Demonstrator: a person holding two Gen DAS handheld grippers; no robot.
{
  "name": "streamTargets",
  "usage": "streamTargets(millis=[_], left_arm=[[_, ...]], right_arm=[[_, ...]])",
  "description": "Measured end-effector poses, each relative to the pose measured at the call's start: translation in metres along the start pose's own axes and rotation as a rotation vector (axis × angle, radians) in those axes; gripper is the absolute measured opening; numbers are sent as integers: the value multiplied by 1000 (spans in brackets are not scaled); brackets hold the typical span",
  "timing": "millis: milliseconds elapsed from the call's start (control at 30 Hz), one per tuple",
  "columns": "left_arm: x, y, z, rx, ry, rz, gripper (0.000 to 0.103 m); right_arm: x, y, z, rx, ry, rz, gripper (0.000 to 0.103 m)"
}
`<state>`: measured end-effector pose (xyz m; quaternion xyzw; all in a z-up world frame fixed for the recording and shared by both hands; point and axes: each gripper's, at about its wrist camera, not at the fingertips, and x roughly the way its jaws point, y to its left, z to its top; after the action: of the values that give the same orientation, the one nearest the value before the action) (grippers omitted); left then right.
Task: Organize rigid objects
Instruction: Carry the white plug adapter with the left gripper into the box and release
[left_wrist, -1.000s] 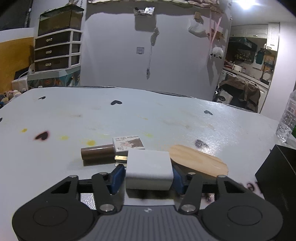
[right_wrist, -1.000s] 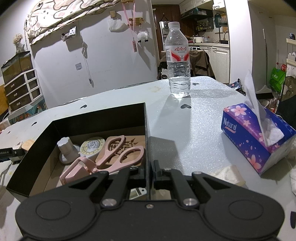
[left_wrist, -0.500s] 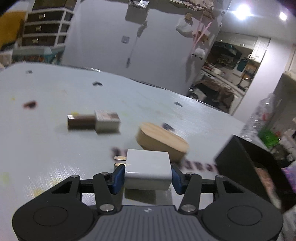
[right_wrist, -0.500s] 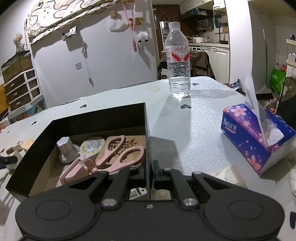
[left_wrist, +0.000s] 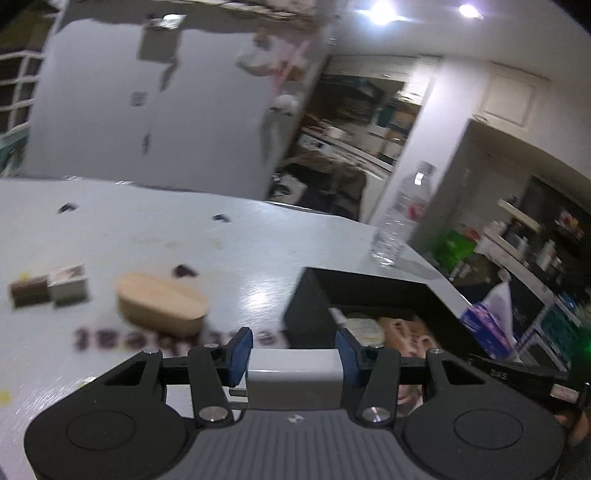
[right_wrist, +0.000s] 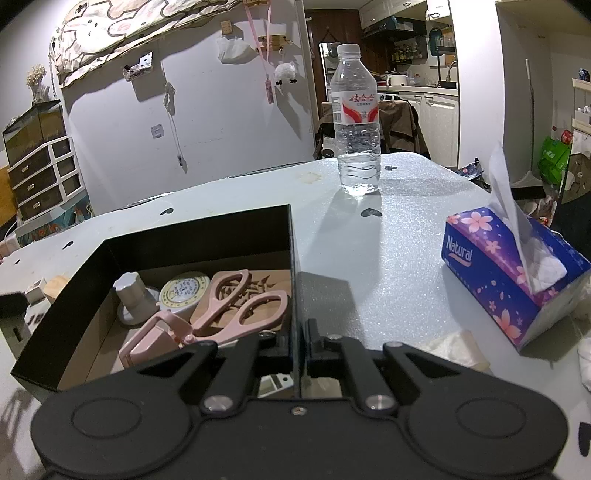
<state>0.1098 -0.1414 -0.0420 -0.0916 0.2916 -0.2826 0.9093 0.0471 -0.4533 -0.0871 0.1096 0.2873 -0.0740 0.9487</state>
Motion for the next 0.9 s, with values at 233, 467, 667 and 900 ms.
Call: streamTargets(millis=[233,467,667,900], left_arm=[[8,-18,2,129,9,31,50],[0,-2,-27,196,91,69,50],[-34,-5,-49,248,102,74,50],[-53,-18,-61,315,166,113,51]], right_arm=[[0,0,0,2,-1,2,6],[0,-1,0,3,-2,7,7],[0,-1,0,-1,-2,5,7],[0,0,0,-2,-2,5,7]])
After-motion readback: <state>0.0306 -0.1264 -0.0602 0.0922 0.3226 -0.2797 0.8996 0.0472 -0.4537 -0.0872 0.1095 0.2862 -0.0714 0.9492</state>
